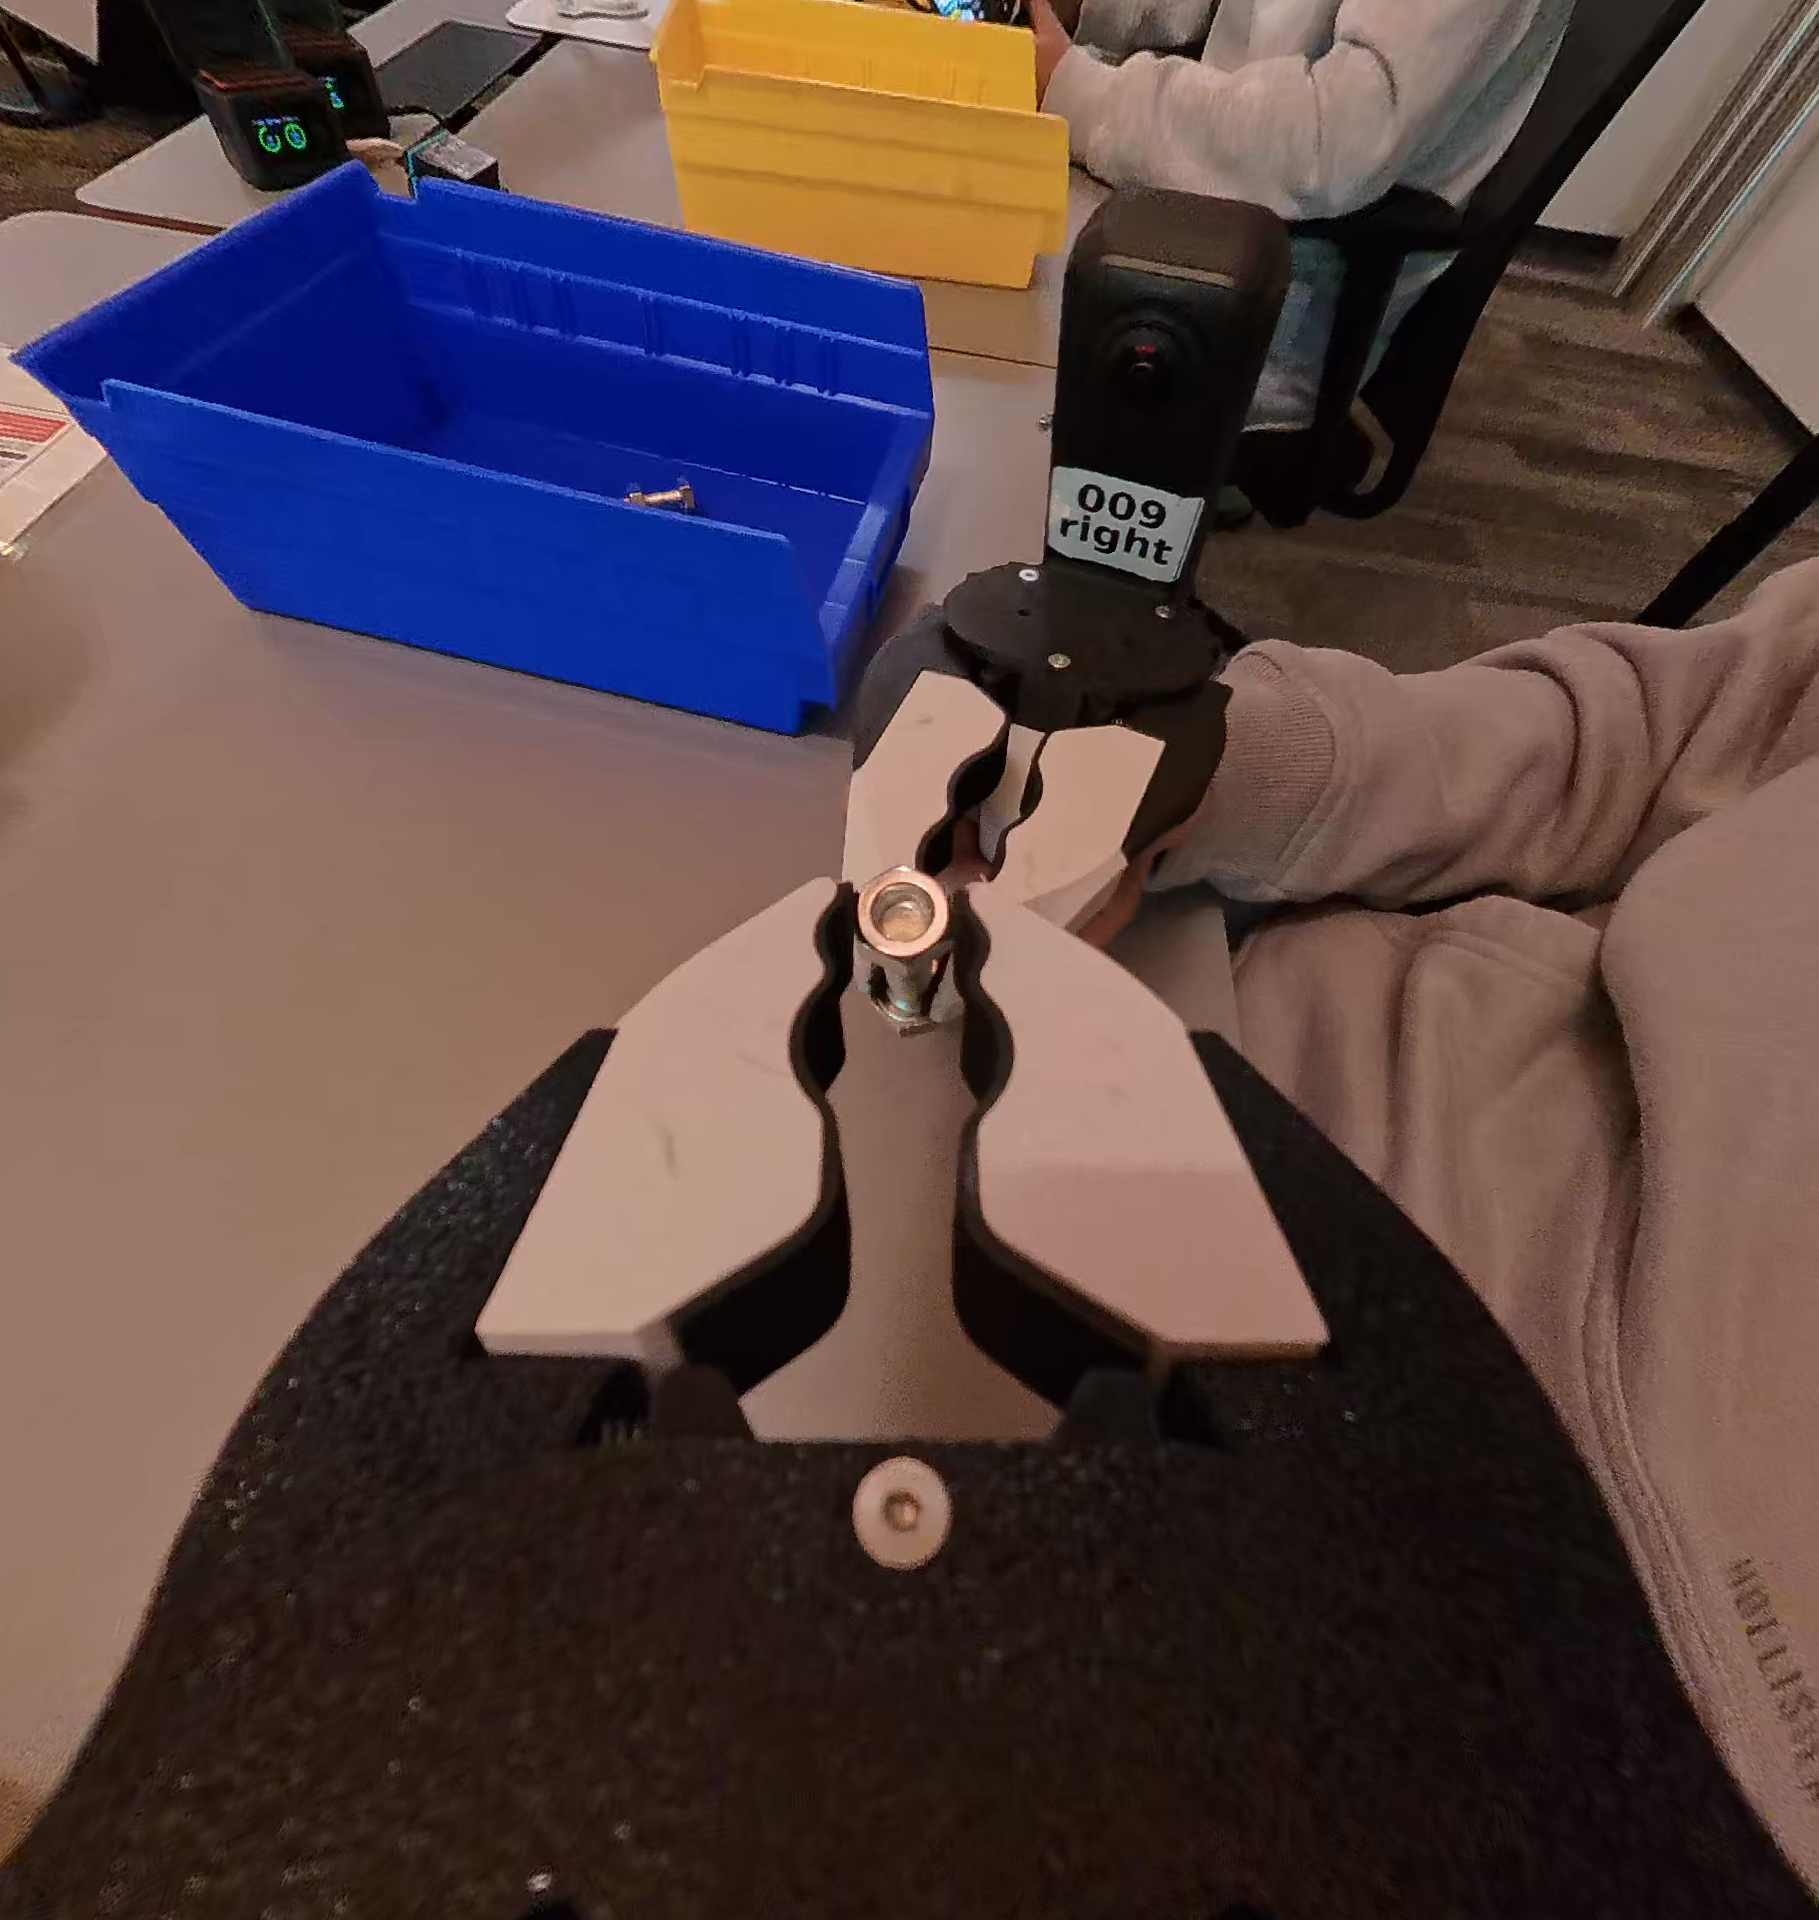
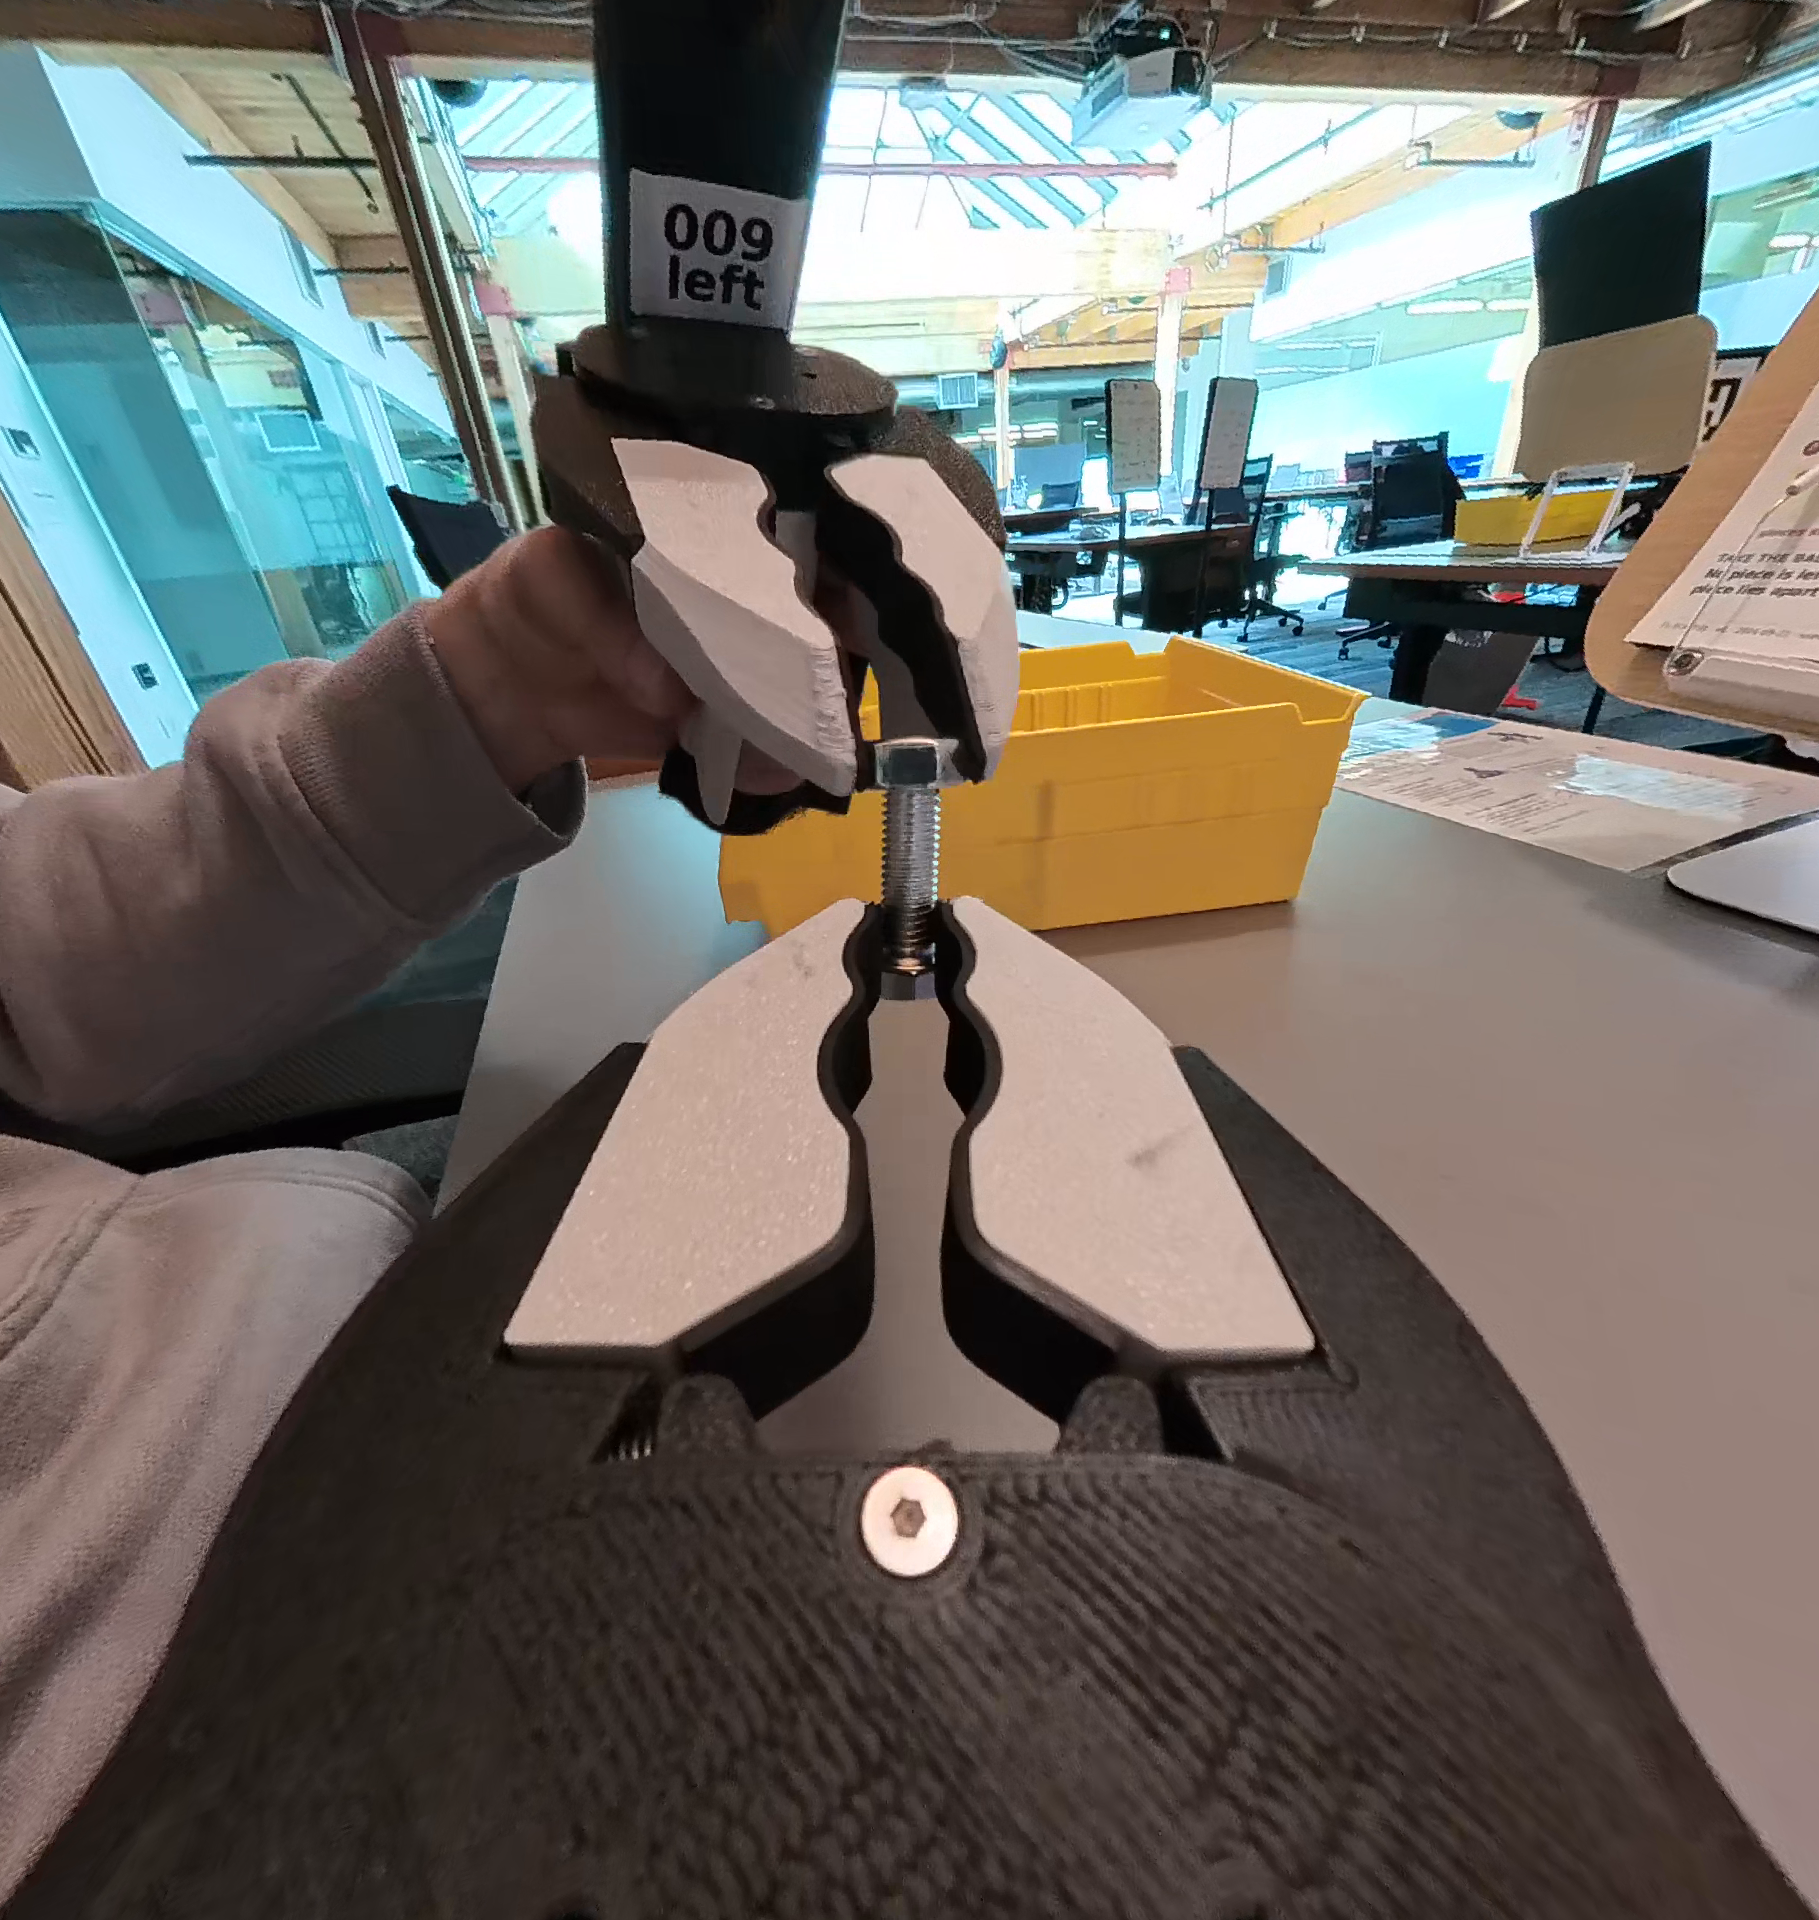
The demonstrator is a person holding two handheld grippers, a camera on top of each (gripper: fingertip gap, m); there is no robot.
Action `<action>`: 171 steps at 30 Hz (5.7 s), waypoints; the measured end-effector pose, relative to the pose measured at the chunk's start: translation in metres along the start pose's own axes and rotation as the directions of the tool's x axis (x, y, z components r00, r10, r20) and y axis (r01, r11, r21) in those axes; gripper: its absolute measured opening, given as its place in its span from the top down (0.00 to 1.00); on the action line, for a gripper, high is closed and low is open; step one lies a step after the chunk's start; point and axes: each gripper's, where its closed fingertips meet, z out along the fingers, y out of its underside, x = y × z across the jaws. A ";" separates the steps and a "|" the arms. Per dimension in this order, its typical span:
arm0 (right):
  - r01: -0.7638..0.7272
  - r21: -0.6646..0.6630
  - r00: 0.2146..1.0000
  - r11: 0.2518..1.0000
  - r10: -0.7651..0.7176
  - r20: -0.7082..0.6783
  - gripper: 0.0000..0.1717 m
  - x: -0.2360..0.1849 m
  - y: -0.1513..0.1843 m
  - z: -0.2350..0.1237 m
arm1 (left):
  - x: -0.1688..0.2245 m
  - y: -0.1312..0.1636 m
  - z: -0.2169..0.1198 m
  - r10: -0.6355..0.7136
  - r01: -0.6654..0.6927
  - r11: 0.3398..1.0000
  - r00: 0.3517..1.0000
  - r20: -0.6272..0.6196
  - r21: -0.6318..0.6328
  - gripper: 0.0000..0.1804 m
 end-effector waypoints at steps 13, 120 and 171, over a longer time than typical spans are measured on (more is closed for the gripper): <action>0.003 -0.004 1.000 1.000 -0.003 0.006 0.95 -0.001 0.000 0.000 | 0.000 0.002 0.002 0.020 -0.019 0.999 1.000 0.013 -0.046 0.88; 0.045 0.137 0.998 0.990 -0.040 -0.038 0.95 -0.010 -0.023 0.004 | 0.002 -0.026 -0.032 0.032 -0.116 0.851 0.985 0.170 0.512 0.80; 0.014 0.078 0.982 0.997 0.001 -0.188 0.95 0.017 -0.011 0.000 | -0.031 -0.001 -0.032 -0.150 -0.023 0.813 0.957 0.247 0.582 0.78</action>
